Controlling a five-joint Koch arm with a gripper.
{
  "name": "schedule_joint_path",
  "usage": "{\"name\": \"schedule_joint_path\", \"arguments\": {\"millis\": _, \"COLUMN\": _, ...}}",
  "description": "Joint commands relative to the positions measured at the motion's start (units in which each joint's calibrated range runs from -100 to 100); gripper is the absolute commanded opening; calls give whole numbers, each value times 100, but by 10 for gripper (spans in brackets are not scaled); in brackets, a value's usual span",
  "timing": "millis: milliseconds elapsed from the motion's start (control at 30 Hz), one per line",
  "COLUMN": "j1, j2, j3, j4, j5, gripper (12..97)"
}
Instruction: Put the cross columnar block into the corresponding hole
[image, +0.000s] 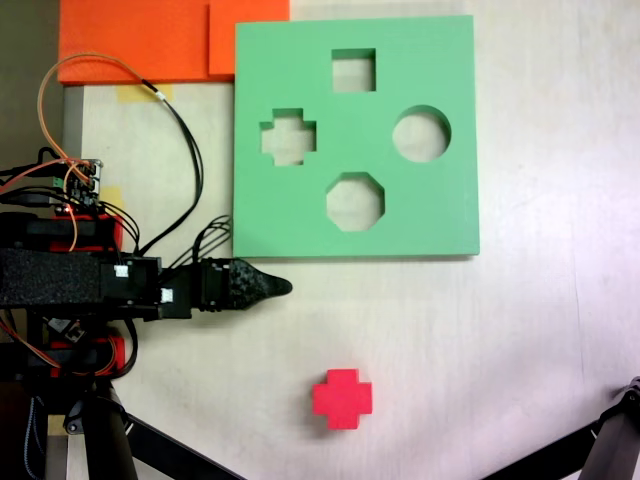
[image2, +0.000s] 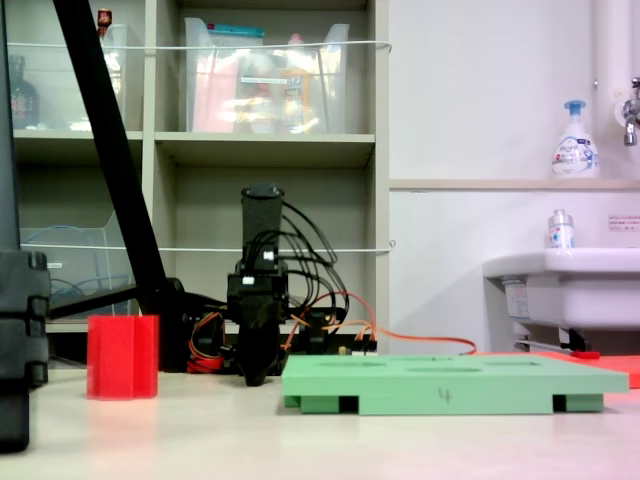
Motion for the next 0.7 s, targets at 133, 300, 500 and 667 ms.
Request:
{"name": "schedule_joint_path", "arguments": {"millis": 133, "j1": 29, "j2": -41, "j3": -118, "j4": -483, "j5": -5, "gripper": 498}}
{"name": "schedule_joint_path", "arguments": {"millis": 300, "j1": 29, "j2": -41, "j3": -118, "j4": -483, "j5": -5, "gripper": 498}}
{"name": "schedule_joint_path", "arguments": {"millis": 500, "j1": 29, "j2": -41, "j3": -118, "j4": -483, "j5": -5, "gripper": 498}}
{"name": "schedule_joint_path", "arguments": {"millis": 667, "j1": 200, "j2": -41, "j3": -118, "j4": -464, "j5": -10, "gripper": 494}}
